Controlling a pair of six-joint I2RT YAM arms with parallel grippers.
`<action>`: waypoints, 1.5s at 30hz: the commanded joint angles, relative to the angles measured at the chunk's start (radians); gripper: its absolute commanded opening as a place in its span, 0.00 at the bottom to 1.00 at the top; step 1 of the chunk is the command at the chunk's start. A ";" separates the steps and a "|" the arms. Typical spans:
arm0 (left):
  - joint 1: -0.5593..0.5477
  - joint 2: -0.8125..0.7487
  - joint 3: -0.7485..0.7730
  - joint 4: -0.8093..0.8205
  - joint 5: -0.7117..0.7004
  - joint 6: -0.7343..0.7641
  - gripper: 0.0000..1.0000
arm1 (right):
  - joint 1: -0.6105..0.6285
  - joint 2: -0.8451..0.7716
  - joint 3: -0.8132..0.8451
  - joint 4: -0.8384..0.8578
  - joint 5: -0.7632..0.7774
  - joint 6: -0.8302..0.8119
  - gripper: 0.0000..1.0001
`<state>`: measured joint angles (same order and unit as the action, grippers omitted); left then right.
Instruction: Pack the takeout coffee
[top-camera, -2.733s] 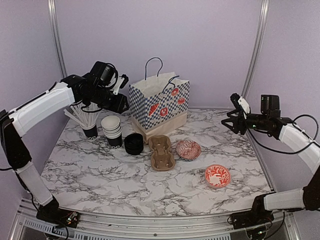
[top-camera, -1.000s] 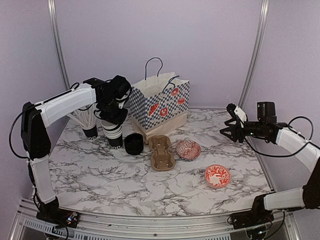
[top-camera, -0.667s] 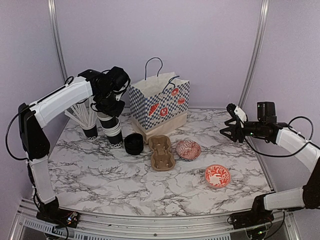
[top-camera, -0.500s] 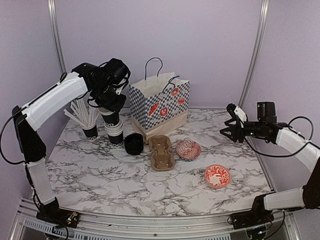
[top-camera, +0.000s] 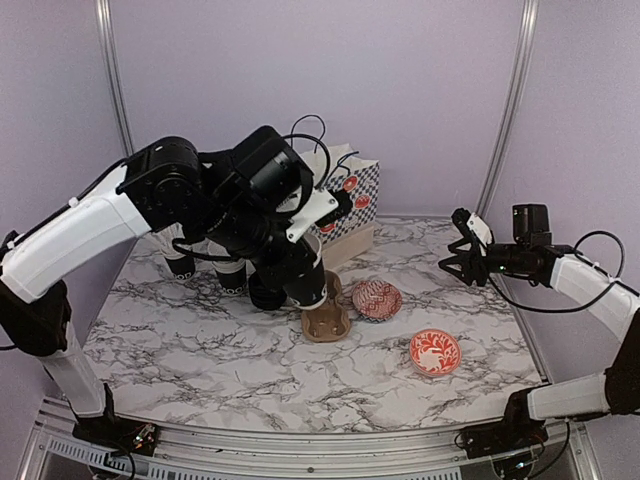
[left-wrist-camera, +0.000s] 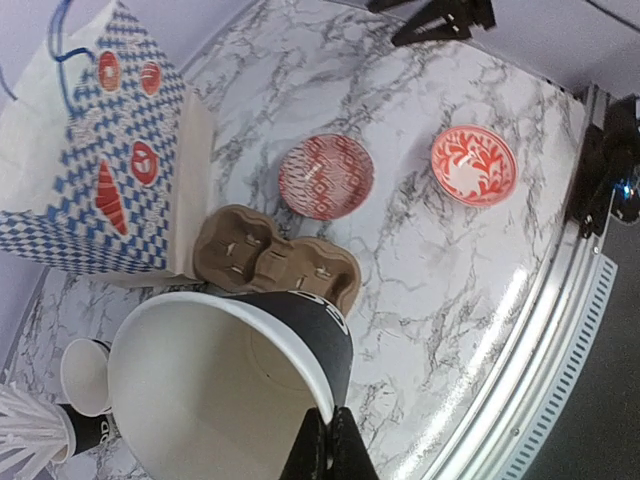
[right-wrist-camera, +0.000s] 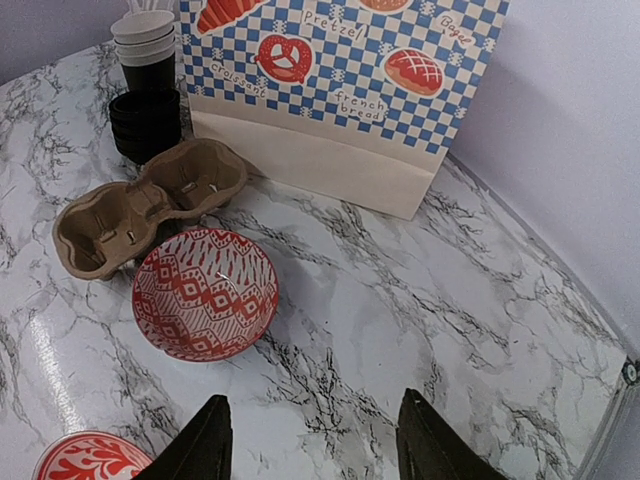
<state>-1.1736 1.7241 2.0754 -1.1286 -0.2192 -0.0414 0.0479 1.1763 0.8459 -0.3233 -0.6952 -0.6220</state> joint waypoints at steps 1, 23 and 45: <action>-0.058 0.088 -0.062 -0.036 0.005 0.037 0.00 | 0.008 0.000 0.003 -0.005 -0.013 -0.005 0.54; -0.127 0.162 -0.419 0.219 0.102 0.068 0.00 | 0.007 -0.002 -0.002 -0.012 -0.023 -0.023 0.54; 0.115 0.060 -0.310 0.168 -0.101 -0.120 0.49 | 0.007 0.006 0.004 -0.018 -0.025 -0.010 0.54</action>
<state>-1.1797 1.7317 1.7569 -0.9138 -0.2451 -0.0666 0.0479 1.1763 0.8440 -0.3317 -0.7139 -0.6373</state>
